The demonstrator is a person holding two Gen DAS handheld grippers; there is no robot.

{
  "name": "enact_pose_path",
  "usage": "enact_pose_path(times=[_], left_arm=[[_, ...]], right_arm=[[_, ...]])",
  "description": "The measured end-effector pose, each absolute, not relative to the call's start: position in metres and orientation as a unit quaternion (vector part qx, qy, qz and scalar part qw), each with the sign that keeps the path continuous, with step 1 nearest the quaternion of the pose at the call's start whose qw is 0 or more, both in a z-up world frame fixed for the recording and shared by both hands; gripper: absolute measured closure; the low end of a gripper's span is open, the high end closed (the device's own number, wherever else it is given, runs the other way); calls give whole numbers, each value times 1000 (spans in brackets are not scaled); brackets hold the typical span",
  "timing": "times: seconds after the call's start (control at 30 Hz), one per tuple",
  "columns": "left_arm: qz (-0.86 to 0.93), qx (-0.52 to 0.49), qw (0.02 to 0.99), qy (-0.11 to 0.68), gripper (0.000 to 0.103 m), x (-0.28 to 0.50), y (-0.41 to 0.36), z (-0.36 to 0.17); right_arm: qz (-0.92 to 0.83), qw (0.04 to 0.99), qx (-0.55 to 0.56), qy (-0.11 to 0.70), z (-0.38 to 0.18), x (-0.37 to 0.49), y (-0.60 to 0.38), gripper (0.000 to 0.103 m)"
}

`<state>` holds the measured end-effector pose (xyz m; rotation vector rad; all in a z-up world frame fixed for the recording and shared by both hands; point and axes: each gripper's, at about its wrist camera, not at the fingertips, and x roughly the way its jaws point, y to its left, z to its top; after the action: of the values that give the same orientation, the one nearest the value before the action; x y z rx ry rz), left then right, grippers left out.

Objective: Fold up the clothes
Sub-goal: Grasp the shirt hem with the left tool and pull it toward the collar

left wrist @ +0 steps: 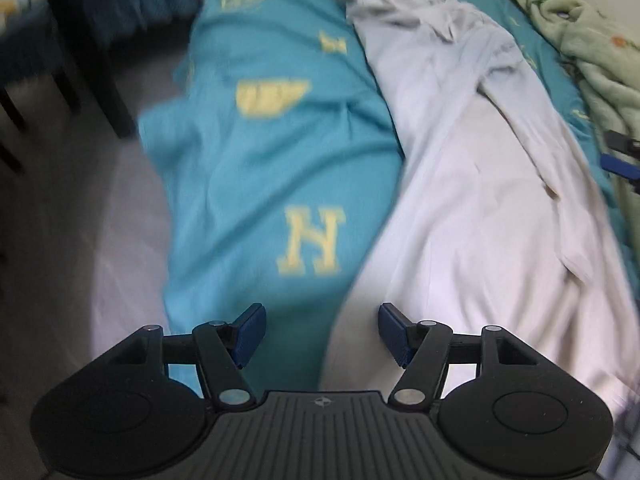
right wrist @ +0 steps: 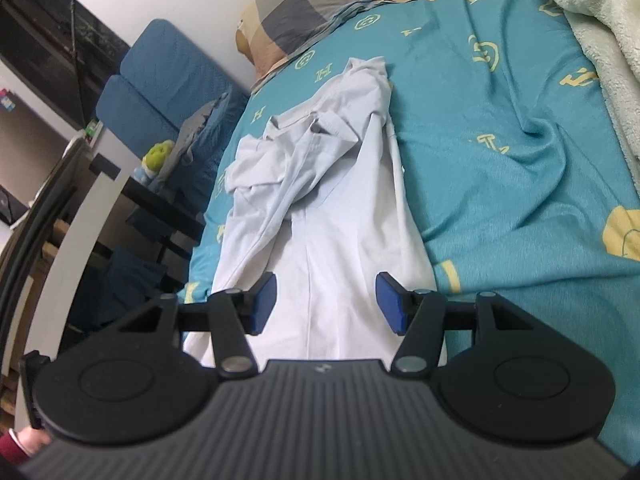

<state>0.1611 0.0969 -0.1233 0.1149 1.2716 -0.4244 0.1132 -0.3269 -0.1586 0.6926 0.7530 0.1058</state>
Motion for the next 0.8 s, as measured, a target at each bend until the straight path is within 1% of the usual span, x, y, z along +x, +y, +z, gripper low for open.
enact_pose_path(times=[0.17,0.23,0.3,0.33,0.37,0.43,0.5,0.7,0.77,0.8], left_arm=[[-247,65,730,634,39,135,90,-117],[-251,95,722,638,39,125,80,-115],[-237,121,715,647,47,120,75,-116],[-227,132,712,652,58,118,73,-116],[-216,142,709,656,77,117,71,-117],[-203,154,712,654,95,113,66,-108],[-202,161,720,645,96,107,61,-94],[-261,111,757,589,97,74,26,-7],[-286,100,757,579,96,55,5,2],[-291,100,753,582,96,49,-2,-9]], right_arm=[[45,870,319,373,-158,107,-322,45],[46,868,323,375,-158,105,-322,45],[48,869,318,376,-157,102,-320,45],[48,871,314,376,-157,101,-318,45],[48,872,309,376,-156,99,-317,45],[48,874,301,378,-155,96,-316,45],[49,874,300,380,-155,92,-316,45],[51,871,312,376,-154,81,-322,45],[51,868,315,380,-154,81,-323,45],[51,868,314,382,-154,80,-322,45]])
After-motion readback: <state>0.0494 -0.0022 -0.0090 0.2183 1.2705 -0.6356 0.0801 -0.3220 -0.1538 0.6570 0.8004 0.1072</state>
